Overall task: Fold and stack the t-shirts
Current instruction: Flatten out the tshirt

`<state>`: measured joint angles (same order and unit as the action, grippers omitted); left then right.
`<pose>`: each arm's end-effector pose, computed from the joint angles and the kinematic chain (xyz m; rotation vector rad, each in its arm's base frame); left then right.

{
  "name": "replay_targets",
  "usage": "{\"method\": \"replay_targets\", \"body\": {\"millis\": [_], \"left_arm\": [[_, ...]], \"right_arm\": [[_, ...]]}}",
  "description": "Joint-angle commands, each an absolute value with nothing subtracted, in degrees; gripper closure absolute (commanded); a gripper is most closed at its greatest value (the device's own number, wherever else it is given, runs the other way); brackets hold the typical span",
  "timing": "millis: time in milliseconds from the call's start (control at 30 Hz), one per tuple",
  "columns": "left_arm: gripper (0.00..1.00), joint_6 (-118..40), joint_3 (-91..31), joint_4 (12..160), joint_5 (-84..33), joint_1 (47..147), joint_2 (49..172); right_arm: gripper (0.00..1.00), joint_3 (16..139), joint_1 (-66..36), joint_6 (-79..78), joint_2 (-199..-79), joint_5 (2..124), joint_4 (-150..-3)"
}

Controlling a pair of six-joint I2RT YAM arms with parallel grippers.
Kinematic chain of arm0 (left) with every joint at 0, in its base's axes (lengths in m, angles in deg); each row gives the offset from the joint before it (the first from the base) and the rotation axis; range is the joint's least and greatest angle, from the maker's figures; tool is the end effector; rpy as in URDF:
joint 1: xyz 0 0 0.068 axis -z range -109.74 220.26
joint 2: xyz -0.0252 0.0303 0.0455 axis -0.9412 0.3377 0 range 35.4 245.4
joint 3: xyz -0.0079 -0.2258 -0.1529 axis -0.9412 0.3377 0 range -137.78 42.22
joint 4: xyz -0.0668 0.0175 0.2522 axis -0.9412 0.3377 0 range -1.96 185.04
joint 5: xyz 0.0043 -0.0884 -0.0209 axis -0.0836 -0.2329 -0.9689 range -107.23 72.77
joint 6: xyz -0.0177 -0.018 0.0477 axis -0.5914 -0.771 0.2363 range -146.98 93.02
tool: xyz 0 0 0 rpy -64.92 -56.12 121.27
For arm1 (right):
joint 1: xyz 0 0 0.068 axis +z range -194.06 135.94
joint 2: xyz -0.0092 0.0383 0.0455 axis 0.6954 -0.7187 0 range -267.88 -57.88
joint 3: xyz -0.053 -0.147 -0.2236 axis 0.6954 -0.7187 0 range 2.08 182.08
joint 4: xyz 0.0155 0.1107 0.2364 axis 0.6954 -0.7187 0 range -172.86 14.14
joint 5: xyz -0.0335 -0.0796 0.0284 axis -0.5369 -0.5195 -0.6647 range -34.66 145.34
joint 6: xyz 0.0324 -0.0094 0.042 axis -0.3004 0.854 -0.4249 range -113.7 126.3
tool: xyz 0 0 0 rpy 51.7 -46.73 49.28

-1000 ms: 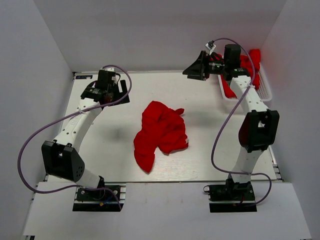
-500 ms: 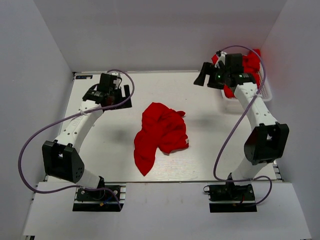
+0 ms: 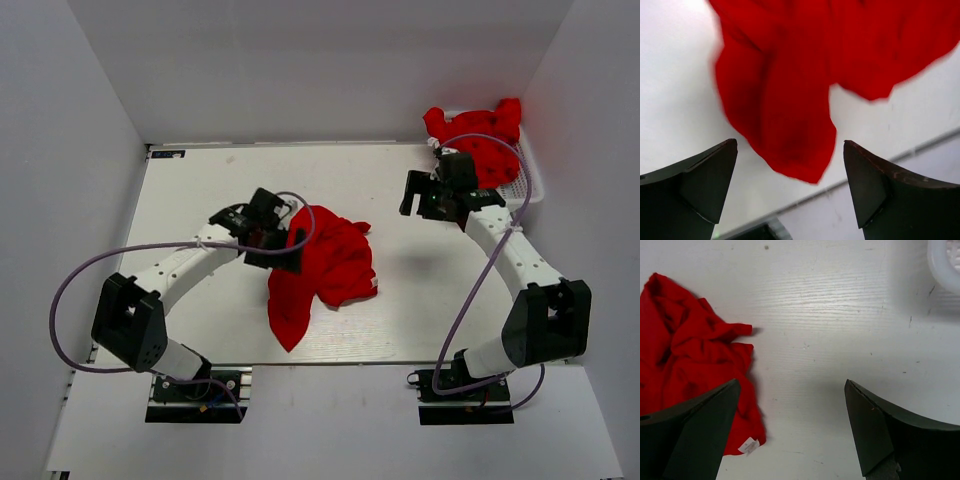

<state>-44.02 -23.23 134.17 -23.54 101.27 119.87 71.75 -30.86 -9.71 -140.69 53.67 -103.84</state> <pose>0.2481 -0.1536 0.2538 0.3693 2.7391 -0.3870 0.3135 0.0724 0.3061 0.0717 2.2978 0.2308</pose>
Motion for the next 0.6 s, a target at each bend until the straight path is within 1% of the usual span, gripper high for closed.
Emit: {"method": "replay_targets", "body": {"millis": [0, 67, 133, 200, 333, 467, 567], "left_arm": [[0.04, -44.55, -18.53, 137.44, -26.29, 107.07, 116.62], [0.09, -46.57, -15.80, 137.53, -27.34, 111.02, 116.62], [0.14, -48.24, -15.26, 136.83, -27.87, 113.58, 116.09], [0.18, -48.86, -15.26, 136.13, -27.25, 117.36, 116.09], [0.18, -51.67, -15.26, 134.10, -27.25, 123.69, 121.17], [0.18, -54.39, -17.18, 137.78, -20.34, 128.96, 126.19], [0.18, -56.07, -17.19, 138.41, -15.31, 129.59, 126.20]], "right_arm": [[0.10, 69.94, -29.65, -9.79, -139.44, 52.00, -100.73], [0.10, 69.15, -28.42, -9.44, -139.88, 52.01, -99.68], [0.13, 69.32, -27.62, -9.35, -141.19, 51.83, -99.15], [0.15, 71.15, -26.49, -9.17, -143.21, 52.27, -99.24], [0.15, 73.36, -25.25, -9.26, -145.86, 53.41, -99.85], [0.15, 73.98, -25.07, -9.26, -146.04, 54.02, -98.45], [0.15, 73.28, -24.63, -9.08, -145.25, 54.11, -97.92]]}}
